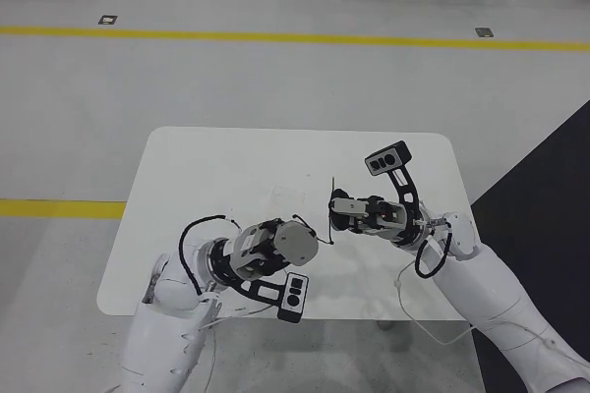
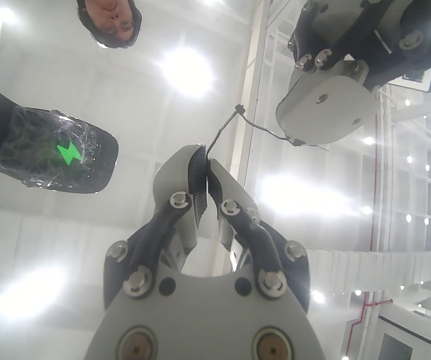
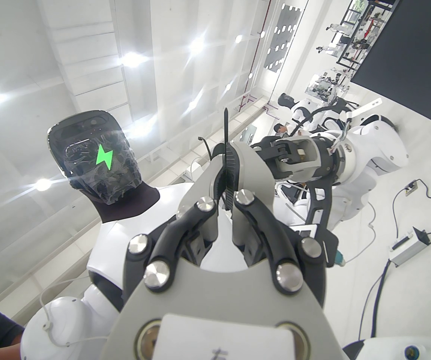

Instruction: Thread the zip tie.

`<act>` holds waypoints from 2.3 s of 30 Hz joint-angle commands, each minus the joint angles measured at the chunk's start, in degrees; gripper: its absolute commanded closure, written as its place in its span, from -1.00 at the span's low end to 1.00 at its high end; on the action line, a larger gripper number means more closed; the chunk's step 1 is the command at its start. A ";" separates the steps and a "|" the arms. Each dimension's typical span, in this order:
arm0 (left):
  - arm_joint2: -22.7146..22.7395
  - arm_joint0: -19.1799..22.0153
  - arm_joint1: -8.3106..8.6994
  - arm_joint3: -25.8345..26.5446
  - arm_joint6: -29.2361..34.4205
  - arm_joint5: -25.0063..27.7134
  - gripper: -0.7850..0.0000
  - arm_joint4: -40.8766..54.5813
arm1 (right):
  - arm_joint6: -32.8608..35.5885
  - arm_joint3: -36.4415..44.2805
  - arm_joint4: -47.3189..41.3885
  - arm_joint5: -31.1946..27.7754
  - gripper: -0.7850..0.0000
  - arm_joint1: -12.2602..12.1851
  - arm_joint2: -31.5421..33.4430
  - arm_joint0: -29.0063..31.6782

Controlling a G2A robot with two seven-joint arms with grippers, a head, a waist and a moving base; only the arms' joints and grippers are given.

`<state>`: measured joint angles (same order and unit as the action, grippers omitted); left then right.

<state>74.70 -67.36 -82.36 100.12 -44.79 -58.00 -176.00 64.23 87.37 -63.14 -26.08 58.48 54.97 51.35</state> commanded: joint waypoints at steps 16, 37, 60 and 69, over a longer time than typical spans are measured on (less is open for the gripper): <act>0.35 0.66 1.18 0.32 -2.59 1.08 1.00 0.00 | 0.00 0.00 0.00 0.00 1.00 0.00 0.00 0.00; 1.19 0.13 1.43 0.89 -0.69 0.00 1.00 0.00 | 0.00 0.00 0.00 0.00 1.00 0.00 0.00 0.00; 2.51 0.55 -0.12 1.60 -1.51 0.00 1.00 0.00 | 0.00 0.00 0.00 0.00 1.00 0.00 0.00 0.00; -0.98 2.23 1.61 -1.24 -1.51 0.00 1.00 0.00 | 0.00 0.00 0.00 0.00 1.00 0.00 0.00 0.00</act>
<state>74.03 -65.23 -81.01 99.08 -46.30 -58.00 -176.00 64.23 87.37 -63.14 -26.08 58.48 54.97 51.35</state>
